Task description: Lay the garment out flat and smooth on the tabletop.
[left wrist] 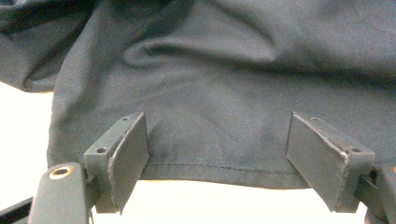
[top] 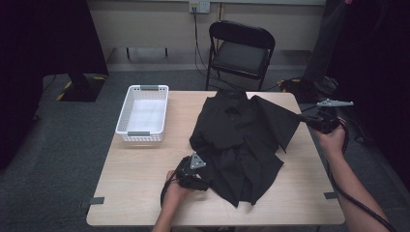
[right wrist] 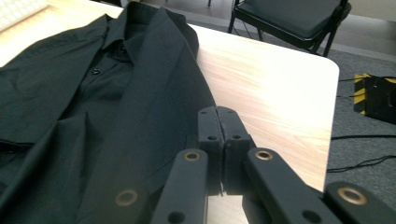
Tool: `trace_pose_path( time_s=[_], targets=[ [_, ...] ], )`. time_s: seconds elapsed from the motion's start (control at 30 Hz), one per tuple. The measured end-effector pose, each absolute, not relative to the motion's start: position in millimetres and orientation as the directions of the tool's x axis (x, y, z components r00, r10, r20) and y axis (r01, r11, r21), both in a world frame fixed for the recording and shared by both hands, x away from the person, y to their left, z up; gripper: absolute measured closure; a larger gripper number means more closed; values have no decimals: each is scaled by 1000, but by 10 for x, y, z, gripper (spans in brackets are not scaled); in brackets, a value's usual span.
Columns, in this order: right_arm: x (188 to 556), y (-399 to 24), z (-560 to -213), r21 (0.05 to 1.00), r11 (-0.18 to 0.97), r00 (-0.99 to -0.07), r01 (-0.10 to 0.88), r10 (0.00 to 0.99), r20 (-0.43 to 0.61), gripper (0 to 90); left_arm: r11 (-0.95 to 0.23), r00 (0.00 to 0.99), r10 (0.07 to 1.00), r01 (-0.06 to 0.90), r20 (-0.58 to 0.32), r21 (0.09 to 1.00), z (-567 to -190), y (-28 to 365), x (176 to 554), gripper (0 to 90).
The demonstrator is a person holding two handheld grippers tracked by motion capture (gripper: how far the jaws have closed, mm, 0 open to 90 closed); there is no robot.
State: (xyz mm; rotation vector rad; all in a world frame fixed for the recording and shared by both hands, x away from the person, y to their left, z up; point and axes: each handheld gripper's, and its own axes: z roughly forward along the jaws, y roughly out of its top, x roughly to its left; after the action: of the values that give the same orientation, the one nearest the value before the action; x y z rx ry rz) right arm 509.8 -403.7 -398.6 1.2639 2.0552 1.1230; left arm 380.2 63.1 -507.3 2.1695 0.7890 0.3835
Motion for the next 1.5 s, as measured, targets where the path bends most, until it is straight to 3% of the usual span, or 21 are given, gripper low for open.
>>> trace_pose_path(
  time_s=[0.67, 0.83, 1.0, 1.2, 1.5],
  targets=[
    [5138, -4431, -3972, 860, 139, -331, 491, 943, 36, 874, -503, 761, 649, 412, 17, 760, -5073, 630, 3801, 206],
    [5102, -4459, -3972, 881, 110, -298, 459, 954, 36, 547, -503, 761, 649, 412, 18, 760, -5073, 629, 3800, 205],
    [5026, -4354, -3998, 895, 106, -362, 433, 930, 65, 362, -504, 761, 648, 412, 17, 759, -5074, 629, 3801, 204],
    [4941, -4135, -4056, 902, 132, -453, 411, 888, 77, 213, -505, 762, 647, 411, 18, 759, -5074, 628, 3800, 200],
    [4783, -3935, -4186, 890, 185, -528, 418, 846, 72, 139, -506, 763, 646, 411, 16, 758, -5074, 627, 3802, 197]
  ],
)
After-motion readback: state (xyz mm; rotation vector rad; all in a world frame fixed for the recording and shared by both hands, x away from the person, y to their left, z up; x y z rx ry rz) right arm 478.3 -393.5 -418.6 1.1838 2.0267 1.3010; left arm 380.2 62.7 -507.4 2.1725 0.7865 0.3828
